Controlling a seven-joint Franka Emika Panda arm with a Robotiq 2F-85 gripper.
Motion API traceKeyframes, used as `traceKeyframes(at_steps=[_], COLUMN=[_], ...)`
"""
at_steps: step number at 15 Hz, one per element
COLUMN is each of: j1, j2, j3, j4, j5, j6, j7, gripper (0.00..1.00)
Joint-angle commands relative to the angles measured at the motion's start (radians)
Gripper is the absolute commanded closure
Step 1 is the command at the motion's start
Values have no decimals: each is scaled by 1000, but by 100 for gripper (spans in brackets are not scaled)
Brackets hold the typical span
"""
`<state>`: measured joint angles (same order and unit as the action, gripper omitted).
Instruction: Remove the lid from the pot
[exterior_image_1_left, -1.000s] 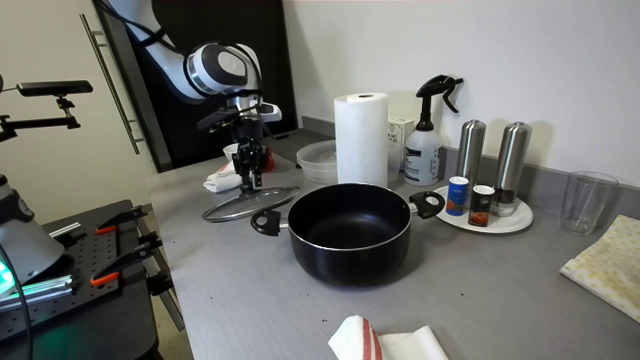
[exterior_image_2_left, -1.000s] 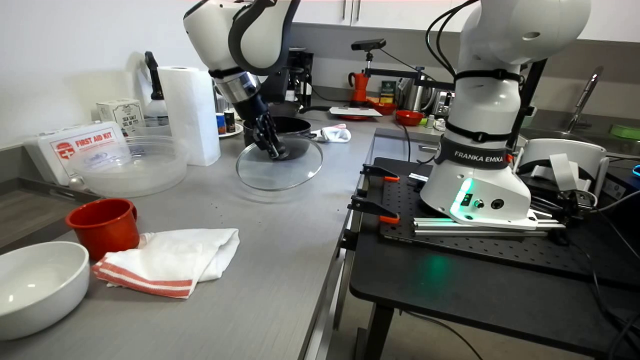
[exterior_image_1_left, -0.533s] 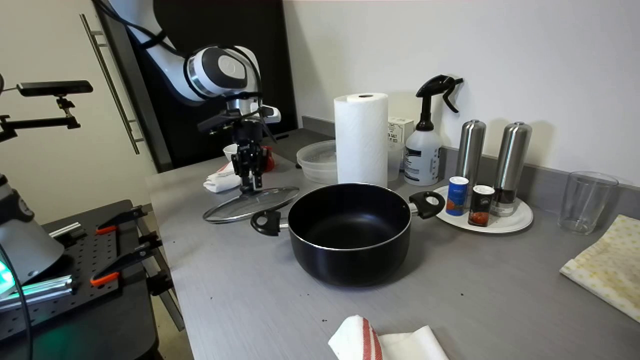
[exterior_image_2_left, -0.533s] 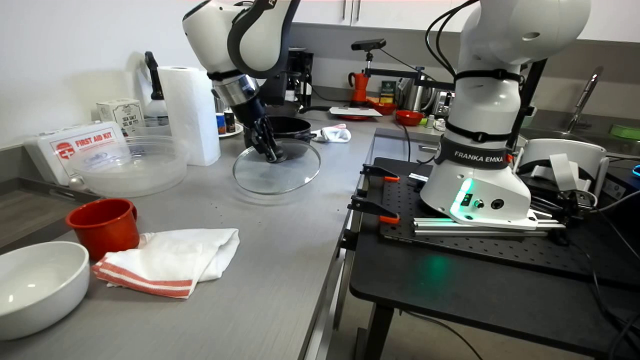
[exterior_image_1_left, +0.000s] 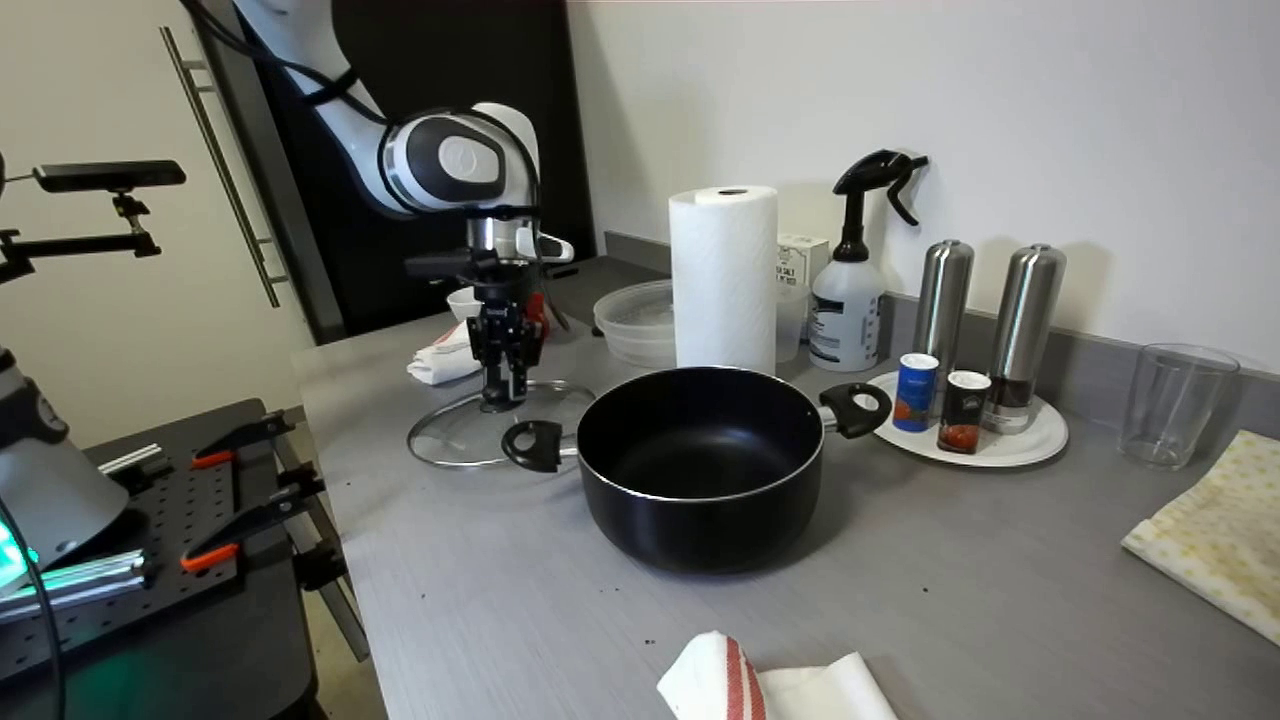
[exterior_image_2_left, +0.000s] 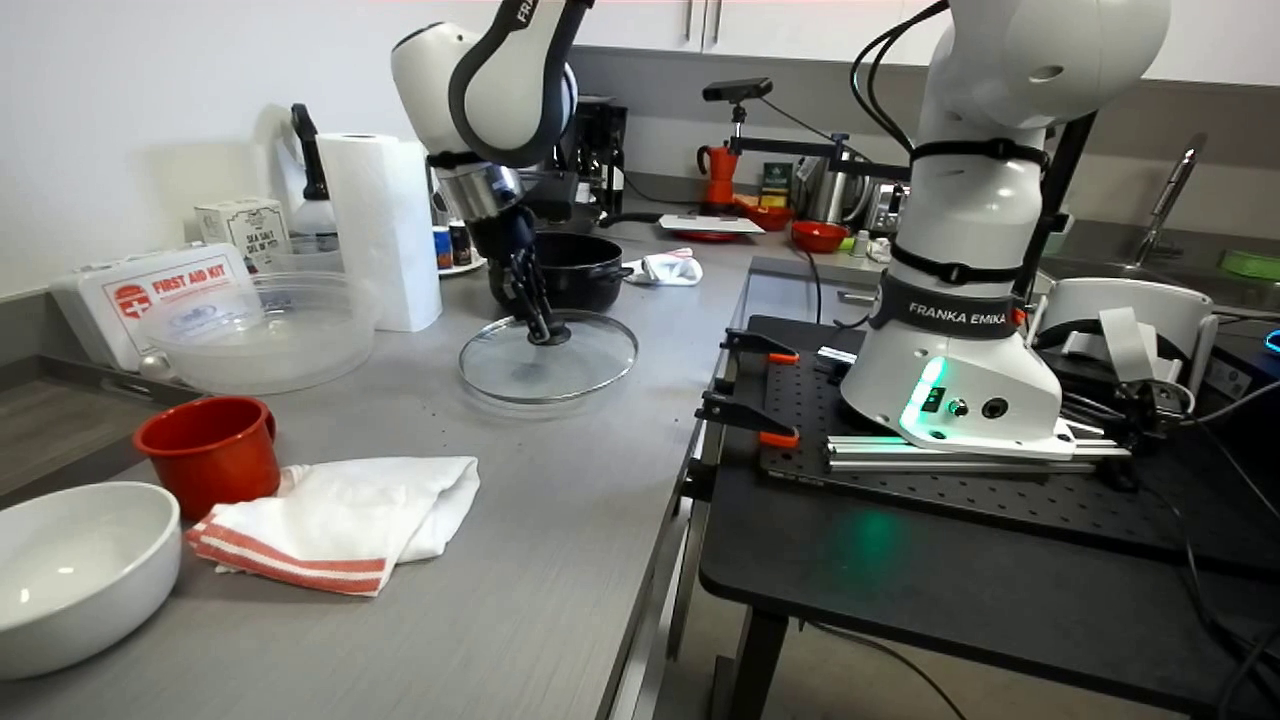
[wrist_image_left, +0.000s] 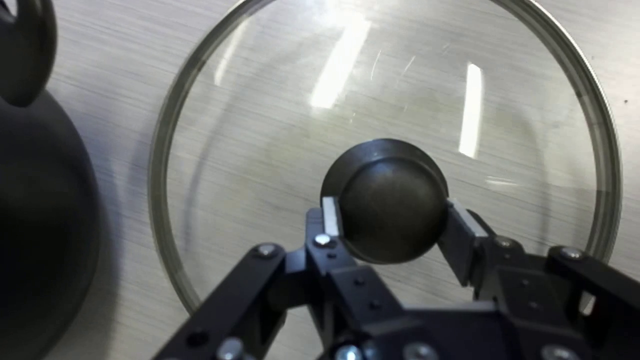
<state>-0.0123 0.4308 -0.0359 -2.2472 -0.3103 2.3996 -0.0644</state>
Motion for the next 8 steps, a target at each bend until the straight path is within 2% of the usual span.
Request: traceKeyframes(at_steps=[1,4,8], j1=[-84,-140,-168], j2=[41,70,89], j3=[0,3,9], j4=[41,76,116], j5=[79,121,155], j6=[23,8,-6], j7=[-131,-198,-240], gripper=[75,75,75])
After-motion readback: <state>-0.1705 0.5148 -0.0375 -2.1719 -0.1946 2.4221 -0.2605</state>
